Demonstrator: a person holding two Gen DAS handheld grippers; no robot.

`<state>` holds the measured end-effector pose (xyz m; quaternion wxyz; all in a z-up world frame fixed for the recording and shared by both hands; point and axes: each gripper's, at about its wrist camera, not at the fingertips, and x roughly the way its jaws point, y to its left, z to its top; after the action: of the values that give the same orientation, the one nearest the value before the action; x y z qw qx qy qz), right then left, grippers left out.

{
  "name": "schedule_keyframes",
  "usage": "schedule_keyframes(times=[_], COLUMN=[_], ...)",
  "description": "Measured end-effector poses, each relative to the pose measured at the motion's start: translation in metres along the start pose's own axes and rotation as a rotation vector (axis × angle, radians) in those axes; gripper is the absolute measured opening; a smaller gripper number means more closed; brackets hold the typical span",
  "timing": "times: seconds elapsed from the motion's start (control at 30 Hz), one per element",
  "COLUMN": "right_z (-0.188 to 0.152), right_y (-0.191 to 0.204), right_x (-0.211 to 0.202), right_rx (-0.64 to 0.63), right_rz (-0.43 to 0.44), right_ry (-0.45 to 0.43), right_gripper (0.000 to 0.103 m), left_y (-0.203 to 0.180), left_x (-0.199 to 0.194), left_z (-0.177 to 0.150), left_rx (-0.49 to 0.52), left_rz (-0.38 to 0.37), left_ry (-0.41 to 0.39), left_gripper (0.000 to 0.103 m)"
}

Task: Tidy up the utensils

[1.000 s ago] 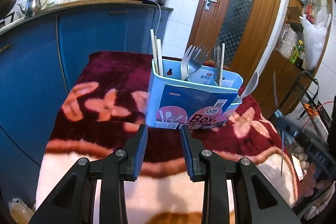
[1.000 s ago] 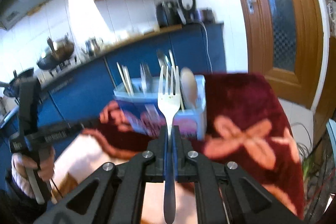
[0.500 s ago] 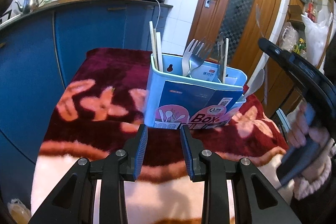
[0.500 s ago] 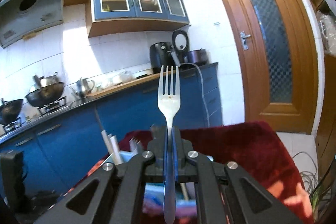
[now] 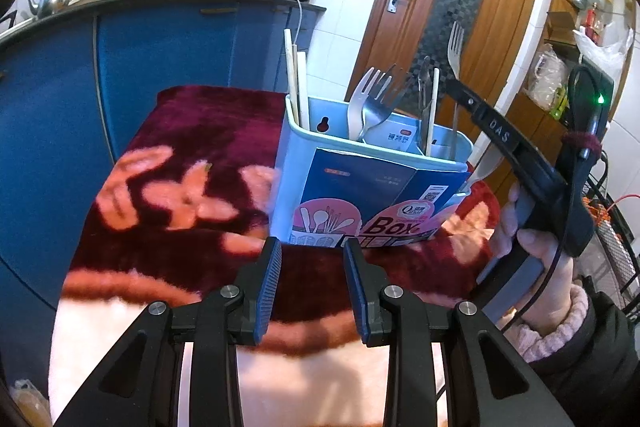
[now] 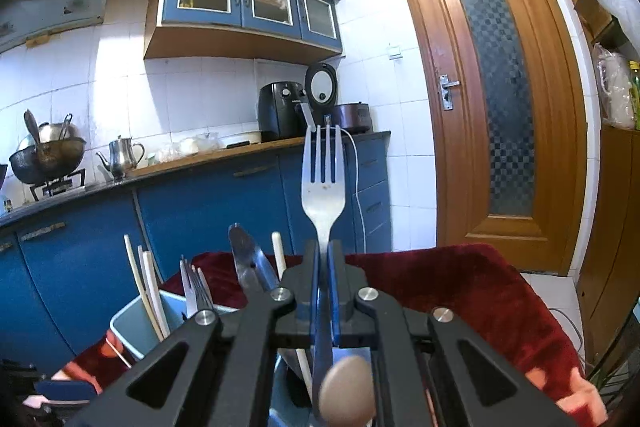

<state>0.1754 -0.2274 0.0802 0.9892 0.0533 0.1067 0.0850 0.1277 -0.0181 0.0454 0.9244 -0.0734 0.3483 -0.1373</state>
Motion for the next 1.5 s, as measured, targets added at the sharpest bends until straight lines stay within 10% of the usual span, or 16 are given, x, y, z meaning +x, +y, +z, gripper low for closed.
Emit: schedule_keyframes(times=[0.8,1.5], right_z=[0.026,-0.062], right_y=[0.009,0.033], right_x=[-0.106,-0.212], right_rx=[0.099,0.005], right_rz=[0.133,0.09], right_ry=[0.093,0.161], right_gripper=[0.022,0.034], left_y=[-0.015,-0.014], left_x=[-0.058,-0.105], left_z=[-0.009,-0.076], left_rx=[0.01,0.026], left_rz=[0.005,0.093], left_ry=[-0.076,-0.191], left_gripper=[0.033,0.033])
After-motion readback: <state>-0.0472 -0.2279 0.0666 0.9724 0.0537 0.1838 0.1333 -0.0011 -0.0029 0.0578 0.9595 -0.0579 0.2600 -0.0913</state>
